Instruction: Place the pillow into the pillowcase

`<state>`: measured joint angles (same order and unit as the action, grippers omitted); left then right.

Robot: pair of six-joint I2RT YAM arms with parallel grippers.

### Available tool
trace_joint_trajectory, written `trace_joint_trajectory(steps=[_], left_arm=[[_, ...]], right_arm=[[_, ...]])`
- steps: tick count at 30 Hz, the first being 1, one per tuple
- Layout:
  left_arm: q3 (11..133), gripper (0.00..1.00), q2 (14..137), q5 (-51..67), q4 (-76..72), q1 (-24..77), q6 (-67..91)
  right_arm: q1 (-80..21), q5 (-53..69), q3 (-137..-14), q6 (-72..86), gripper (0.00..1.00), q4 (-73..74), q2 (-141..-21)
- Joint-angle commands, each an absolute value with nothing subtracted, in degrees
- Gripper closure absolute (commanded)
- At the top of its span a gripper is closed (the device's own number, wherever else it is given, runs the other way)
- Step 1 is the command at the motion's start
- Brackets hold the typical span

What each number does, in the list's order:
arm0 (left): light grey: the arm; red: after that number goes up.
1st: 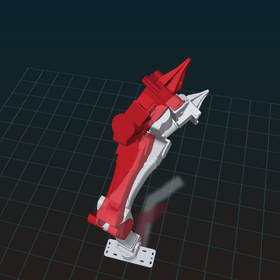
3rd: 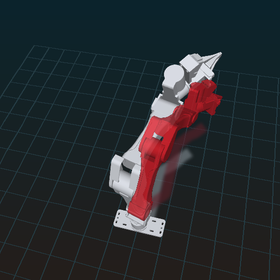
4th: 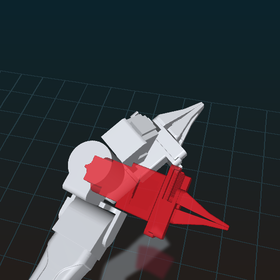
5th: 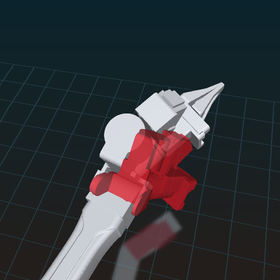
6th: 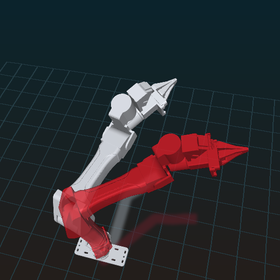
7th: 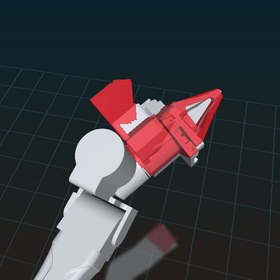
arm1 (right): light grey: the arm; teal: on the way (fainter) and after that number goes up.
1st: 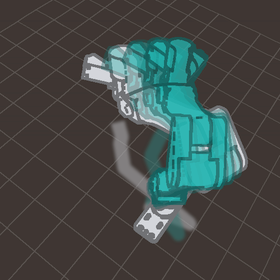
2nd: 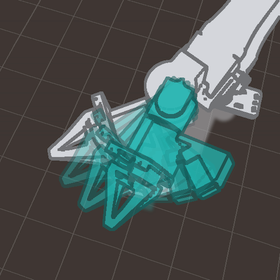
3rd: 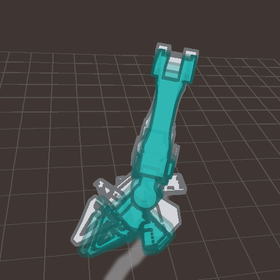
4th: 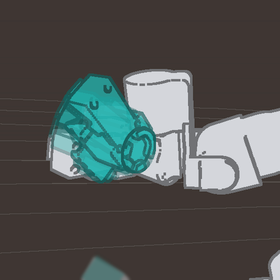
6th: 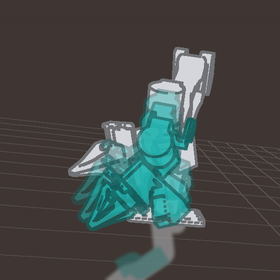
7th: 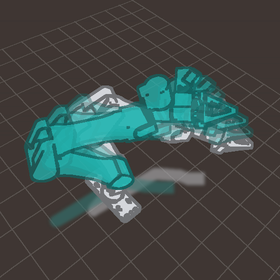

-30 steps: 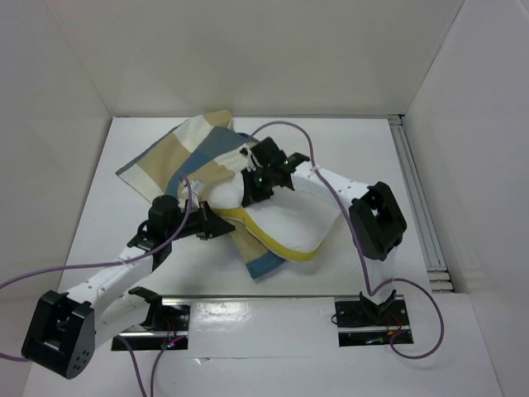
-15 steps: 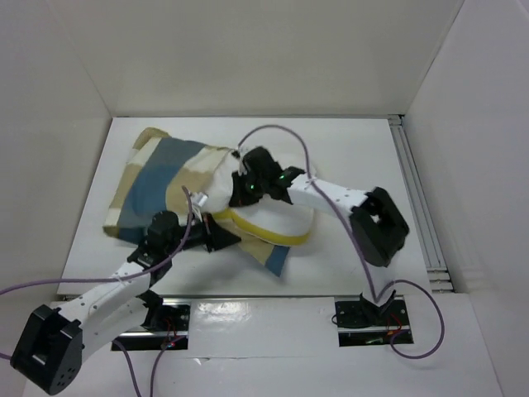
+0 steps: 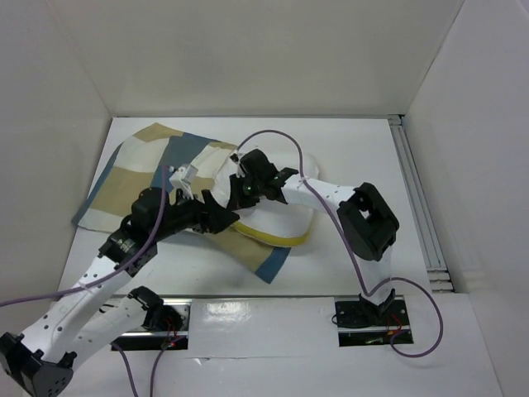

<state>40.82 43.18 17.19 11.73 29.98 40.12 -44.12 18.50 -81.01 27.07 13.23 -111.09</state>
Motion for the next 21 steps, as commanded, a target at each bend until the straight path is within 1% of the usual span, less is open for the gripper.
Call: trace_joint_trajectory(steps=[1,2,3,5,6,7,8,9,10,11,12,14,15,18,21], left_arm=[[48.14,0.09,45.70,7.67,21.61,30.15,37.00],[49.29,0.07,46.66,5.12,23.45,29.62,36.48],[50.09,0.07,47.63,3.36,24.77,29.62,35.69],[52.71,0.14,51.75,-3.14,28.46,29.62,34.98],[53.69,0.17,53.59,-4.99,29.78,29.62,34.98],[55.01,0.17,55.61,-10.75,33.80,29.62,35.85],[57.28,0.17,59.72,-13.33,35.58,29.62,36.82],[58.17,0.17,61.68,-15.80,36.73,29.62,36.83],[59.14,0.14,63.61,-22.78,38.91,29.62,38.57],[60.89,0.13,65.55,-26.07,44.42,30.14,41.02],[61.52,0.13,68.79,-28.10,46.04,30.15,43.22],[62.57,0.13,71.36,-33.54,49.64,31.20,46.22],[62.58,0.13,72.85,-34.44,50.96,31.20,47.27],[62.05,0.13,73.65,-36.12,51.59,32.51,49.12],[61.52,0.13,75.84,-37.44,51.59,32.52,50.36]], right_arm=[[-45.52,12.93,-81.56,25.23,0.67,15.81,-103.90],[-46.05,10.92,-80.00,25.22,0.54,15.82,-100.84],[-46.05,9.94,-79.20,25.22,0.43,17.04,-99.33],[-45.53,6.62,-77.79,25.22,0.26,18.88,-95.56],[-45.53,5.11,-77.26,25.22,0.23,20.98,-94.32],[-44.74,4.05,-76.39,25.83,0.20,21.79,-93.00],[-44.13,3.17,-74.03,25.84,0.18,22.32,-90.12],[-42.21,2.64,-72.61,26.62,0.13,22.85,-88.52],[-40.53,2.64,-71.03,27.15,0.13,23.37,-86.94],[-39.04,2.64,-67.45,28.29,0.12,23.38,-83.62],[-35.37,4.12,-65.41,28.91,0.10,23.38,-81.84],[-31.22,6.32,-61.46,30.14,0.09,21.19,-78.50],[-27.29,9.03,-57.78,30.67,0.09,19.88,-75.96],[-21.30,12.73,-52.76,31.55,0.07,19.34,-73.75],[-17.77,15.45,-49.06,31.55,0.05,18.73,-73.74]])
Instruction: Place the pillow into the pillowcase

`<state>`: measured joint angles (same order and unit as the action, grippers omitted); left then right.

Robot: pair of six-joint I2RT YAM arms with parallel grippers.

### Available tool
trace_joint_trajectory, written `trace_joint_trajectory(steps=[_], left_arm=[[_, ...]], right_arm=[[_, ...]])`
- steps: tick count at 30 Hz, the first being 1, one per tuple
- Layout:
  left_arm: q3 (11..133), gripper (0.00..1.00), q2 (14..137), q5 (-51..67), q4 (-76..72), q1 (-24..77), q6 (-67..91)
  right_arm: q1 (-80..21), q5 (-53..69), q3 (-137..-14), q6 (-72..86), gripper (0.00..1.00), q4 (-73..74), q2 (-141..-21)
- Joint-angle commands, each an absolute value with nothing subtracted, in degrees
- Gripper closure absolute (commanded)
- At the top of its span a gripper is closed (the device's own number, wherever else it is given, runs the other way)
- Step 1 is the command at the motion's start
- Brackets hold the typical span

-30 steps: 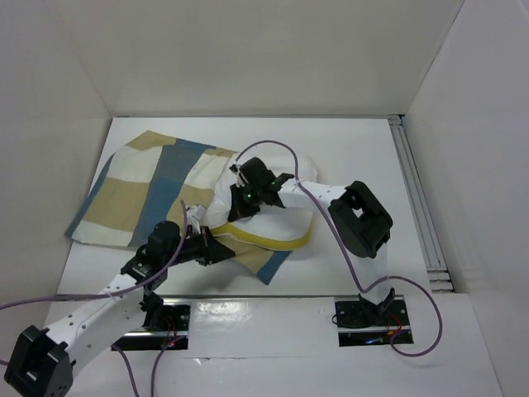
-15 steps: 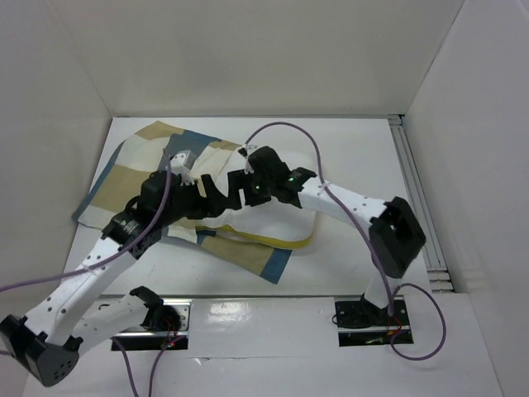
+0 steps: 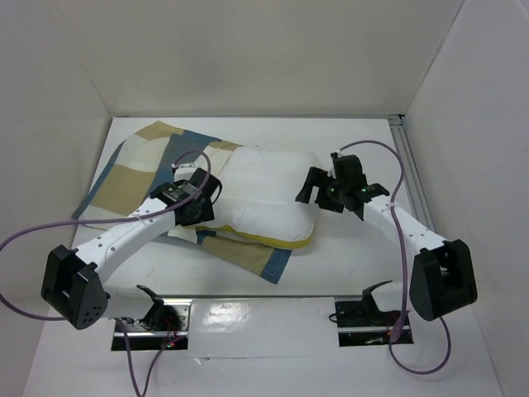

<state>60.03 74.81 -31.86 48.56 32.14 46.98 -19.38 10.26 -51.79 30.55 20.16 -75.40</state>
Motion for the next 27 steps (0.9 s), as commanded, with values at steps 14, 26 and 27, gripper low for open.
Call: trace_joint_trajectory(steps=[14,26,27], left_arm=[[69.69,1.00,86.04,-22.36,42.90,33.83,40.26],[91.06,1.00,87.71,-1.14,36.65,42.54,34.89],[90.10,1.00,88.50,-1.14,36.65,42.54,35.59]], right_arm=[[-18.63,32.34,-47.80,32.43,1.00,4.03,-84.64],[-23.72,25.32,-64.20,26.53,1.00,18.12,-73.83],[-24.43,25.31,-60.42,27.50,1.00,16.28,-73.13]])
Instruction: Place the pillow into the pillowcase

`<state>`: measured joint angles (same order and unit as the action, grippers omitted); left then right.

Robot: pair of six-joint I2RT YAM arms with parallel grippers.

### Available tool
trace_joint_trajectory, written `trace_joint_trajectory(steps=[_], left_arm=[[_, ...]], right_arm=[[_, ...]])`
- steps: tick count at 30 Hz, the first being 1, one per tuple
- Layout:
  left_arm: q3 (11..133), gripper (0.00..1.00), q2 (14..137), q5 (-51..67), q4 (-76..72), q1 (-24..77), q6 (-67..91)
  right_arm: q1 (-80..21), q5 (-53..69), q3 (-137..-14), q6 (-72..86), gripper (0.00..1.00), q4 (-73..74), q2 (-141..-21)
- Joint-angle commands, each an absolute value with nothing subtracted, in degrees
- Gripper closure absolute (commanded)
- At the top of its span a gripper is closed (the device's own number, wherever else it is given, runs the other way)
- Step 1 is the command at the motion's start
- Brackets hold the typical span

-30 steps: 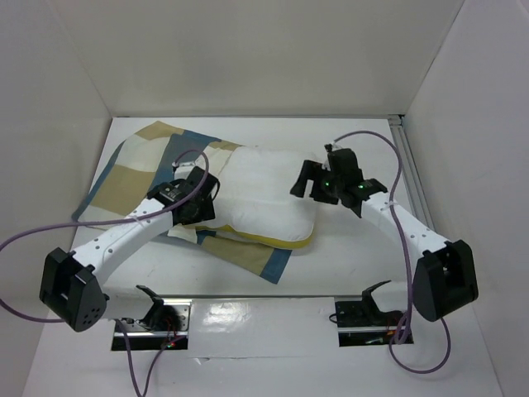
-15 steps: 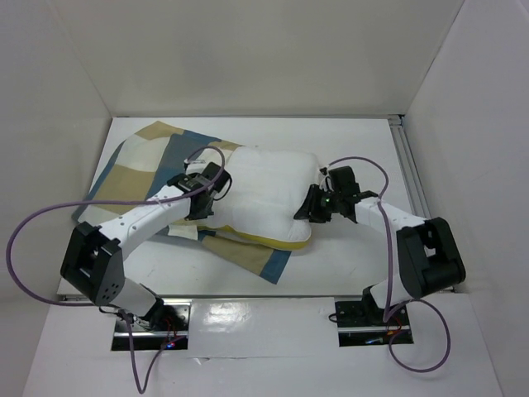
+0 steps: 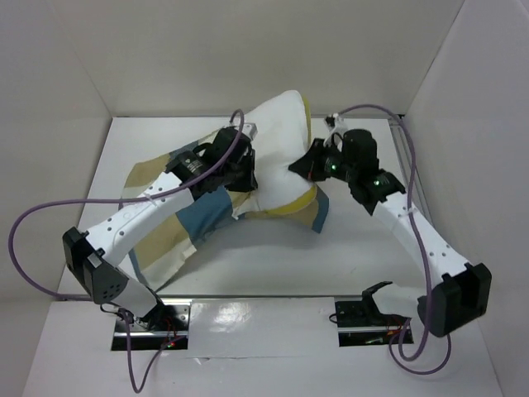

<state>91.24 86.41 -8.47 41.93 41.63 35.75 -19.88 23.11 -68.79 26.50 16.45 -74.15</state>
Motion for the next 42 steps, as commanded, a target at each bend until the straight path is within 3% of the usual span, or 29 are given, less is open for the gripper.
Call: trace_joint_trajectory(steps=[1,4,7,9,10,11,12,13,14,17,26,30,35,40,42], left_arm=[[88.87,1.00,89.20,-1.14,37.52,42.54,35.60],[78.53,1.00,87.82,1.75,37.62,42.54,35.78],[73.05,0.98,80.52,-1.38,37.62,42.54,35.24],[74.78,0.78,78.76,-2.36,40.33,41.58,33.23],[76.53,0.65,78.75,-4.46,41.73,41.05,32.53],[80.12,0.43,79.53,-6.14,43.14,40.52,31.91],[81.37,0.31,80.32,-8.33,44.11,40.52,30.25],[83.56,0.23,82.33,-13.40,44.90,39.91,29.28],[85.15,0.19,84.01,-15.71,45.78,39.90,28.57],[93.47,0.17,92.88,-21.70,49.47,37.19,29.26],[118.28,0.23,120.13,-33.30,59.84,33.93,33.22],[119.63,0.24,122.78,-33.93,60.73,32.26,34.54],[118.30,0.30,125.24,-31.65,58.54,31.73,32.53],[117.60,0.30,127.08,-31.64,58.01,31.73,31.99],[117.07,0.38,127.09,-31.64,58.01,31.73,31.99]], right_arm=[[-25.04,25.92,-56.55,28.29,1.00,14.87,-73.13],[-27.94,33.10,-43.36,30.85,1.00,10.81,-73.13],[-33.56,29.99,-40.00,30.85,1.00,14.06,-70.33],[-35.60,27.25,-36.57,32.86,1.00,14.06,-66.37],[-35.60,27.25,-35.95,32.87,0.84,14.06,-65.66],[-35.60,26.38,-35.95,32.87,0.54,15.28,-65.65],[-35.60,24.89,-36.64,32.09,0.28,16.51,-65.65],[-35.60,23.74,-38.91,30.60,0.09,20.00,-66.70],[-34.90,20.34,-40.24,30.06,0.05,22.21,-66.71],[-32.62,13.21,-44.45,29.53,0.00,27.41,-66.89],[-25.67,-1.49,-55.28,28.21,0.00,29.28,-66.88],[-19.96,4.72,-50.64,29.52,0.00,20.94,-65.65],[-12.66,21.42,-44.48,33.49,0.00,10.75,-70.57],[-12.66,24.25,-43.77,32.52,0.00,10.01,-75.84],[-12.66,25.13,-43.77,31.99,0.00,9.06,-76.46]])
